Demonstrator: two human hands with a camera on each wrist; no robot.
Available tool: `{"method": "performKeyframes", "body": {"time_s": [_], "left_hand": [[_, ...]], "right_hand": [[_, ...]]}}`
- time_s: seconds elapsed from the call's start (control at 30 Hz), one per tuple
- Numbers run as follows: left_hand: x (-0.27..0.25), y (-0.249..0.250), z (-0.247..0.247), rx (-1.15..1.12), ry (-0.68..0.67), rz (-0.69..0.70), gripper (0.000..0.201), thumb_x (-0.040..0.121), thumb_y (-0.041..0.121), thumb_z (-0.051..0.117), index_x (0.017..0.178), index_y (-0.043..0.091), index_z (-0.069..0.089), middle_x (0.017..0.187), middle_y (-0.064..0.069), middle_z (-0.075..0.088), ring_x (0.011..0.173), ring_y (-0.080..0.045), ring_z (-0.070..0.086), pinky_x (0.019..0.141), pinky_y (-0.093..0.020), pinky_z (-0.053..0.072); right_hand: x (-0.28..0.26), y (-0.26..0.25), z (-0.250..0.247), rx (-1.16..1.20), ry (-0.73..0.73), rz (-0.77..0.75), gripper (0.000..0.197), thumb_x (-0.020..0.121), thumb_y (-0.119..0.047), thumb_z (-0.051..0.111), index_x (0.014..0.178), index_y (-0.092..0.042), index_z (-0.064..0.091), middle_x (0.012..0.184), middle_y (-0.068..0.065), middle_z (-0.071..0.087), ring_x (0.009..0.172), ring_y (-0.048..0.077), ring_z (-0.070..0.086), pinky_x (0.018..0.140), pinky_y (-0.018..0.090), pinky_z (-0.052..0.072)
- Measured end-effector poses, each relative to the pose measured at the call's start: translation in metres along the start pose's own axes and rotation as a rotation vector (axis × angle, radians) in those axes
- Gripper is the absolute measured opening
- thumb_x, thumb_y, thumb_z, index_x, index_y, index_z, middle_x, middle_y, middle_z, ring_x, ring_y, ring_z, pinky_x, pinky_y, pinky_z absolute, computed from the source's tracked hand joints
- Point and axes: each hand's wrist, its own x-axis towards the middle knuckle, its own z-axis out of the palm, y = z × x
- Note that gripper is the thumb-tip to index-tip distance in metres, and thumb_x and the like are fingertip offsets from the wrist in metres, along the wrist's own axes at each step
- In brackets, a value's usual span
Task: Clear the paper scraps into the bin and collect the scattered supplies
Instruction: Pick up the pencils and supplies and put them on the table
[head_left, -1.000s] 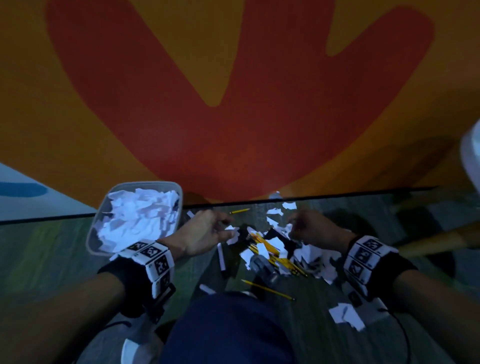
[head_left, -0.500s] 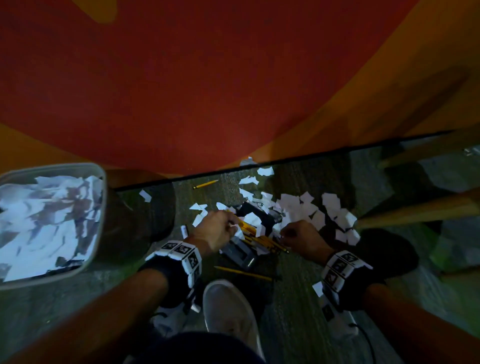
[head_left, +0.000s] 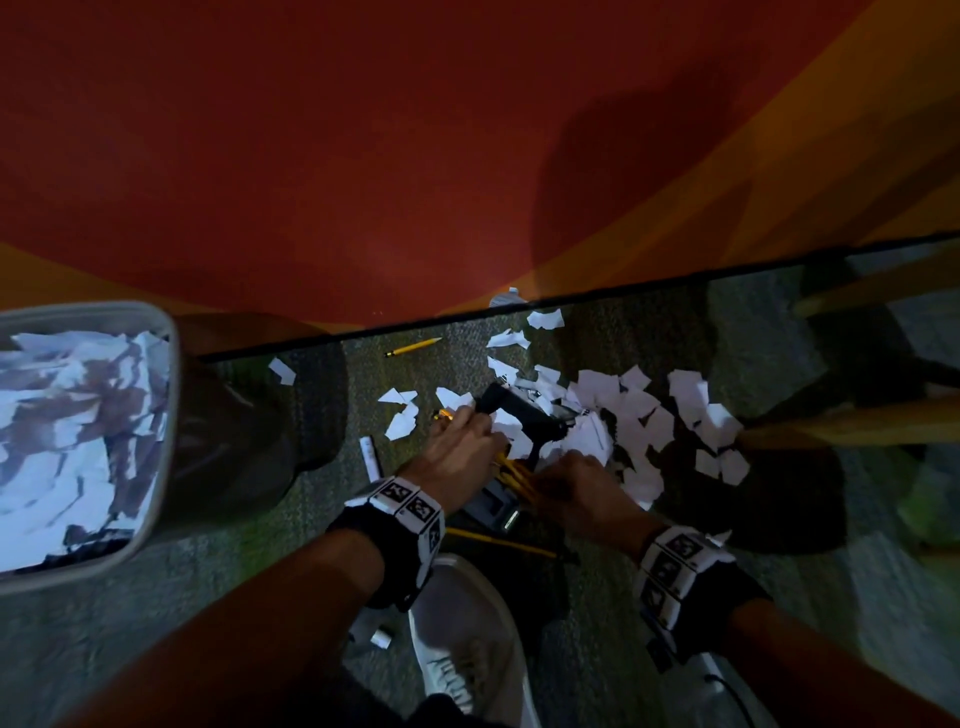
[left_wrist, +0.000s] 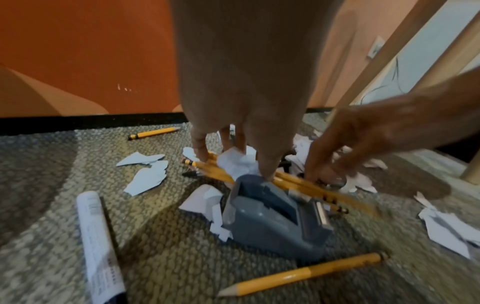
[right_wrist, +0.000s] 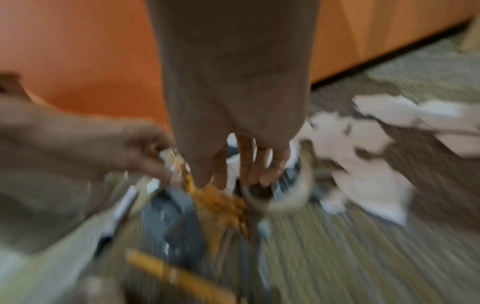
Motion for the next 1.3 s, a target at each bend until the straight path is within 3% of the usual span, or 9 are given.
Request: {"method": "performKeyframes", "body": {"time_s": [0.1,0.2,0.3,0.43,0.6,0.8,0.97,1.13,1.3], "left_hand": [[-0.002,-0.002,-0.002,-0.005,-0.047,-0.009,0.036,0.094,0.016,0.053,0.129,0.026,0.057,0.132,-0.001,0.046,0.133,-0.026,0.032,0.102,-0.048,0.033],[-0.007,-0.004,-0.004,0.000,-0.033,0.012,0.035,0.094,0.014,0.051,0.126,0.024,0.056,0.135,-0.001,0.045,0.133,-0.026,0.033,0.102,-0.045,0.032],[-0.015,-0.013,-0.002,0.003,0.048,0.061,0.033,0.097,0.021,0.045,0.127,0.028,0.056,0.135,0.003,0.051,0.131,-0.024,0.038,0.099,-0.041,0.031],[-0.031,-0.025,-0.003,-0.046,0.141,0.082,0.033,0.096,0.022,0.046,0.126,0.032,0.056,0.129,0.008,0.056,0.126,-0.018,0.043,0.097,-0.040,0.037],[-0.056,-0.040,-0.006,-0.311,0.278,-0.050,0.027,0.095,0.038,0.050,0.109,0.022,0.068,0.106,-0.001,0.069,0.103,-0.024,0.061,0.085,-0.038,0.049],[-0.084,-0.051,-0.005,-0.676,0.495,-0.300,0.005,0.090,0.018,0.071,0.092,0.022,0.073,0.072,0.006,0.066,0.059,-0.004,0.057,0.063,-0.028,0.046],[-0.111,-0.058,-0.005,-0.732,0.550,-0.481,0.006,0.095,0.020,0.065,0.098,0.018,0.071,0.074,-0.004,0.068,0.069,-0.021,0.062,0.059,-0.019,0.038],[-0.132,-0.067,0.012,-0.772,0.561,-0.688,0.013,0.099,0.018,0.056,0.099,0.008,0.064,0.086,-0.013,0.068,0.084,-0.032,0.061,0.067,-0.025,0.027],[-0.130,-0.083,0.055,-0.731,0.480,-0.849,0.030,0.093,0.034,0.053,0.111,0.013,0.063,0.096,-0.019,0.068,0.093,-0.042,0.065,0.080,-0.043,0.050]], "right_hand": [[0.023,-0.003,-0.020,0.053,0.113,0.051,0.023,0.090,-0.022,0.062,0.070,-0.013,0.069,0.068,-0.001,0.063,0.060,0.014,0.058,0.060,0.027,0.044],[0.047,-0.009,-0.029,-0.007,0.250,0.110,0.005,0.086,-0.014,0.068,0.088,-0.009,0.067,0.090,0.009,0.063,0.088,0.027,0.059,0.069,0.027,0.035],[0.057,-0.013,-0.023,-0.032,0.233,0.105,0.036,0.087,-0.023,0.068,0.116,-0.003,0.062,0.113,0.019,0.057,0.108,0.035,0.049,0.086,0.041,0.041],[0.065,-0.020,-0.020,-0.203,0.166,0.223,0.039,0.077,-0.031,0.071,0.110,-0.013,0.060,0.113,0.010,0.054,0.110,0.033,0.047,0.084,0.042,0.044],[0.068,-0.020,-0.023,-0.151,0.180,0.332,0.038,0.071,-0.027,0.075,0.096,-0.012,0.052,0.108,0.011,0.050,0.109,0.032,0.044,0.081,0.041,0.043],[0.069,-0.024,-0.016,-0.127,0.198,0.256,0.018,0.088,-0.020,0.065,0.085,-0.014,0.047,0.098,0.015,0.060,0.104,0.034,0.053,0.080,0.040,0.046],[0.064,-0.025,-0.010,-0.104,0.222,0.315,0.041,0.083,-0.027,0.071,0.114,-0.008,0.053,0.116,0.016,0.054,0.112,0.038,0.049,0.088,0.043,0.042],[0.074,-0.030,-0.001,-0.093,0.219,0.445,0.051,0.064,-0.031,0.081,0.104,-0.010,0.056,0.108,0.015,0.056,0.108,0.038,0.053,0.084,0.044,0.051],[0.074,-0.033,-0.007,-0.103,0.279,0.400,0.032,0.078,-0.024,0.076,0.091,-0.014,0.049,0.093,0.013,0.062,0.096,0.038,0.058,0.074,0.041,0.047]]}}
